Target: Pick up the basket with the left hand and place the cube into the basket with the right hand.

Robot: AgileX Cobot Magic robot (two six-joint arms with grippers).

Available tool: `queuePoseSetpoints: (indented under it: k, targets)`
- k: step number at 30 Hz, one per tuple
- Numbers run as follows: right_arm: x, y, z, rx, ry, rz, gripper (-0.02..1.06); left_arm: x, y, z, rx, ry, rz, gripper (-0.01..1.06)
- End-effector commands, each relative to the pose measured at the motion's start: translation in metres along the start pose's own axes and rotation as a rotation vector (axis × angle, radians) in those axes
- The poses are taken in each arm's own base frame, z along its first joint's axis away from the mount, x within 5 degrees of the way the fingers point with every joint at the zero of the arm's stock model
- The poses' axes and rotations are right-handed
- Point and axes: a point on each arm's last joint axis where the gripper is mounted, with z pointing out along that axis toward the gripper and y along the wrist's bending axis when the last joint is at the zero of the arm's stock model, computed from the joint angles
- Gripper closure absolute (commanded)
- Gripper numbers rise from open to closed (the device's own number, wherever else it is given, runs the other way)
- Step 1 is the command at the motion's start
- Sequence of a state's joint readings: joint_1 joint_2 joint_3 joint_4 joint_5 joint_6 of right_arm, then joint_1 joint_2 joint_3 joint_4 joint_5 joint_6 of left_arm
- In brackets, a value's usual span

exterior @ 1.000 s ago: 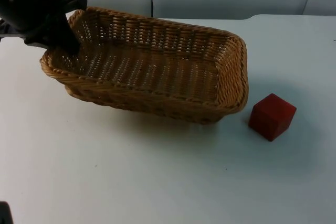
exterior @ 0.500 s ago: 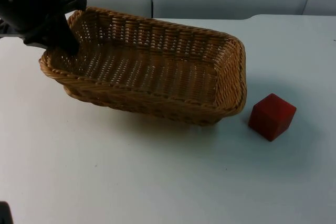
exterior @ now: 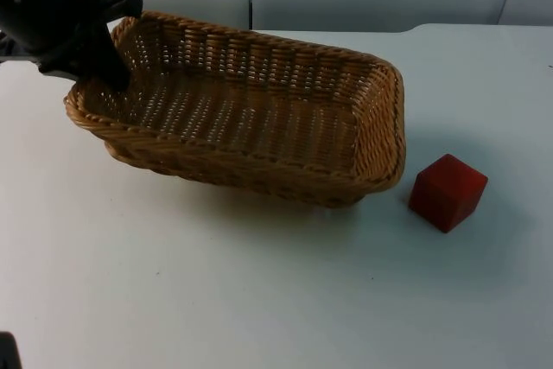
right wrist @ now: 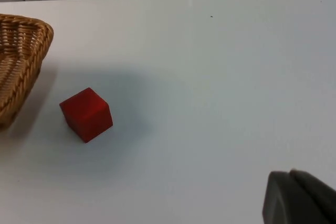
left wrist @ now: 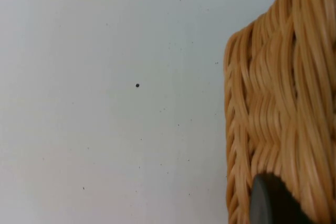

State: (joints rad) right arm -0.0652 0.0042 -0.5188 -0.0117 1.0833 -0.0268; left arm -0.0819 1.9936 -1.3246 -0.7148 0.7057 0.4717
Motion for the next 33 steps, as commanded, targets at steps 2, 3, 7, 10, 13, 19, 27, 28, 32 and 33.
queuePoseSetpoints:
  k: [2,3,7,10,13,19,27,28,32,33]
  targets:
    - [-0.004,-0.003,0.001,0.032,-0.014,-0.031,1.05,-0.003,-0.005,-0.006,0.019,-0.028,-0.020,1.05]
    - [-0.011,-0.005,0.004,0.041,-0.017,-0.045,1.05,-0.003,-0.005,-0.006,0.019,-0.028,-0.020,1.05]
    - [-0.048,-0.006,0.016,0.042,-0.121,-0.078,1.05,-0.003,-0.005,-0.006,0.019,-0.028,-0.020,1.05]
    - [-0.080,-0.005,0.028,0.035,-0.180,-0.090,1.05,-0.003,-0.005,-0.006,0.019,-0.028,-0.020,1.05]
    - [-0.129,-0.005,0.057,0.034,-0.156,-0.126,1.05,-0.003,-0.005,-0.006,0.019,-0.028,-0.020,1.05]
    - [-0.189,-0.009,0.147,0.072,0.223,-0.182,1.01,-0.003,-0.005,-0.006,0.019,-0.028,-0.020,1.05]
    - [-0.150,0.038,0.255,-0.058,0.669,-0.306,0.69,-0.003,-0.005,-0.006,0.019,-0.028,-0.020,1.05]
    - [-0.142,0.047,0.265,-0.076,0.704,-0.333,0.60,-0.003,-0.005,-0.006,0.019,-0.028,-0.020,1.05]
    - [-0.119,0.079,0.292,-0.165,0.768,-0.474,0.32,-0.003,-0.005,-0.006,0.019,-0.028,-0.020,1.05]
    - [-0.111,0.088,0.299,-0.199,0.790,-0.527,0.24,-0.003,-0.005,-0.006,0.019,-0.028,-0.020,1.05]
